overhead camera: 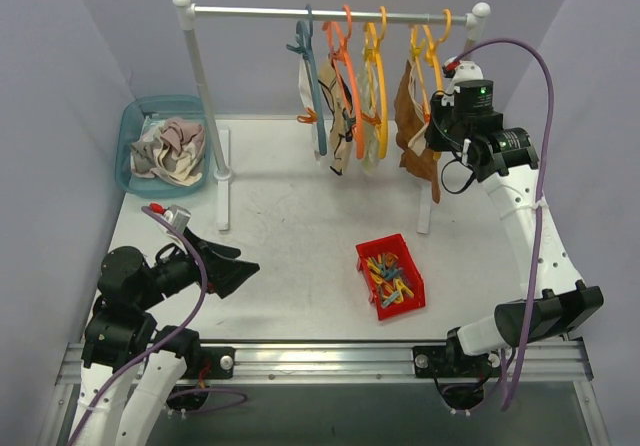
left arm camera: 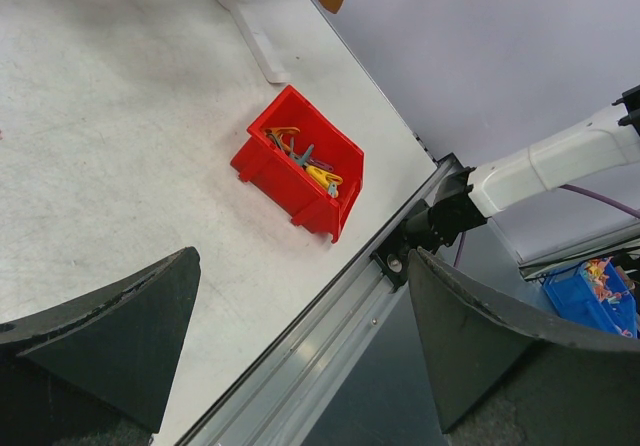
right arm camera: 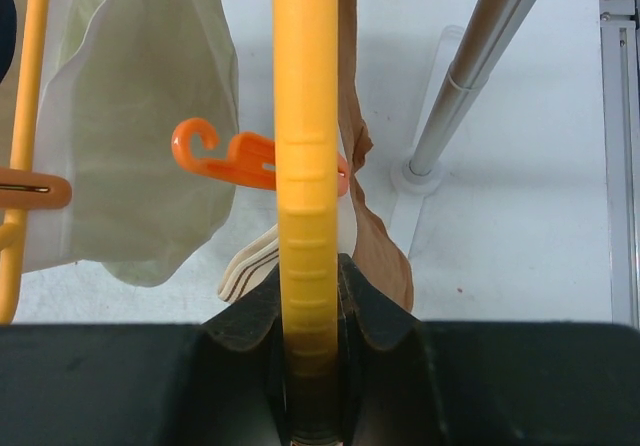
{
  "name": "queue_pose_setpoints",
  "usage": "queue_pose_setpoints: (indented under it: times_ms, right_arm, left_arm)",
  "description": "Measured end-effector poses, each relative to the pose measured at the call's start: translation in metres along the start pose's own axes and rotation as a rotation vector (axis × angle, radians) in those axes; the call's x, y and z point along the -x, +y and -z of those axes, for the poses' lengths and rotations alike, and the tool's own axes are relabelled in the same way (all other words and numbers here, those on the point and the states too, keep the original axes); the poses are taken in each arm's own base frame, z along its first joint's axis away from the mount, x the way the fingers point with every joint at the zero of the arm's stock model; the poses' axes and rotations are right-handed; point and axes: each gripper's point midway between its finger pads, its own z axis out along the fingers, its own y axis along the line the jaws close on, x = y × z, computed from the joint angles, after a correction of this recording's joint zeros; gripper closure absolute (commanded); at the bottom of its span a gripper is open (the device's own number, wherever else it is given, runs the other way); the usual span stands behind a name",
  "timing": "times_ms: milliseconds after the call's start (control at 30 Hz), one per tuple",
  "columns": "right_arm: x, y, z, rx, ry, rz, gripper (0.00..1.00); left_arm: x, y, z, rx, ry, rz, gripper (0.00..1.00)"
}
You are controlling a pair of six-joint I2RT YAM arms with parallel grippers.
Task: Remove the underwear clipped to the hanger
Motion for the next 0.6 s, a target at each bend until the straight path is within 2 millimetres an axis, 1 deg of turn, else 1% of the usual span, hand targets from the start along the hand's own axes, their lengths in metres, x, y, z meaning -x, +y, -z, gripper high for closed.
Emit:
queue_pose_setpoints:
  times_ms: [167,300,367,500,600]
  right_arm:
    - [0.000,0.000,-0.001,0.005,-0.015,0.005,1.00]
    - [0.000,0.001,0.004,0.014,-0.041,0.010,1.00]
    - [0.005,0.001,0.009,0.019,-0.066,0.012,1.00]
    - [0.023,0.001,0.021,0.027,-0.141,0.010,1.00]
    - [0.030,0.001,0.028,0.032,-0.176,0.006,1.00]
  left_arm:
    - [0.000,0.000,0.000,0.000,0.001,0.001,0.06]
    - [0.000,0.001,-0.001,0.001,0.002,0.002,0.06]
    - [0.000,0.001,-0.001,0.002,0.003,0.004,0.06]
    - [0.000,0.001,-0.002,0.002,0.003,0.007,0.06]
    - [0.001,0.001,-0.002,0.001,0.001,0.005,0.06]
